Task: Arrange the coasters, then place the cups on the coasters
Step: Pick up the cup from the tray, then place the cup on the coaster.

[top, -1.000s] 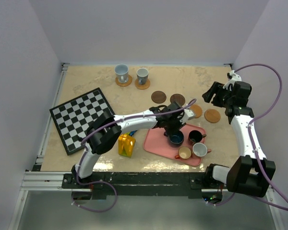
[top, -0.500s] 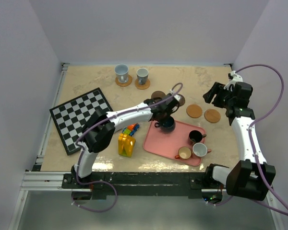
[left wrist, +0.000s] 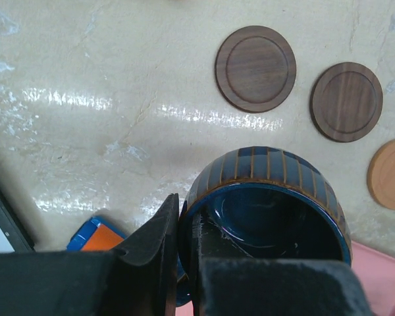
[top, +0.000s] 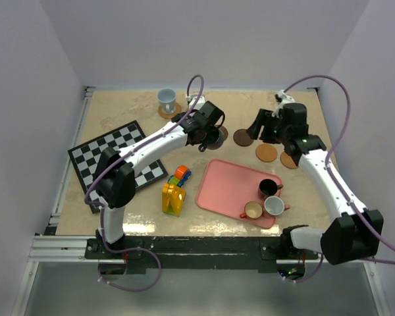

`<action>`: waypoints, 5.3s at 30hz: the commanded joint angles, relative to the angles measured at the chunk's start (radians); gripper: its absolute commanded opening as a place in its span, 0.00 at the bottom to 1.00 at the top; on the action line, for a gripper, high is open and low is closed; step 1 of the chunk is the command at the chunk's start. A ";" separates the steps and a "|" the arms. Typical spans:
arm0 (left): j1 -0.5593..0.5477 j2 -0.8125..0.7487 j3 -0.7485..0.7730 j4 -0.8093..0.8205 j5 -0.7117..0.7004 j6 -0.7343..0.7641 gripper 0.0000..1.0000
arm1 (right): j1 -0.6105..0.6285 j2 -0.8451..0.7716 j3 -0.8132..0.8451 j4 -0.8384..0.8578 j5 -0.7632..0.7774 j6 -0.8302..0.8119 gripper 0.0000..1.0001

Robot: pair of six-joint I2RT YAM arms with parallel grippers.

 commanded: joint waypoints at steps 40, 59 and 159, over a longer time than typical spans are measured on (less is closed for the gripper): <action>0.084 0.071 0.143 -0.039 0.155 -0.367 0.13 | 0.340 0.732 0.630 -0.050 0.239 0.043 0.00; 0.117 0.005 0.021 -0.009 0.361 -0.344 0.33 | 0.342 0.718 0.533 0.106 0.061 -0.043 0.00; 0.442 -0.572 -0.539 0.618 0.456 0.257 0.90 | 0.283 0.973 0.725 0.094 0.343 -0.474 0.00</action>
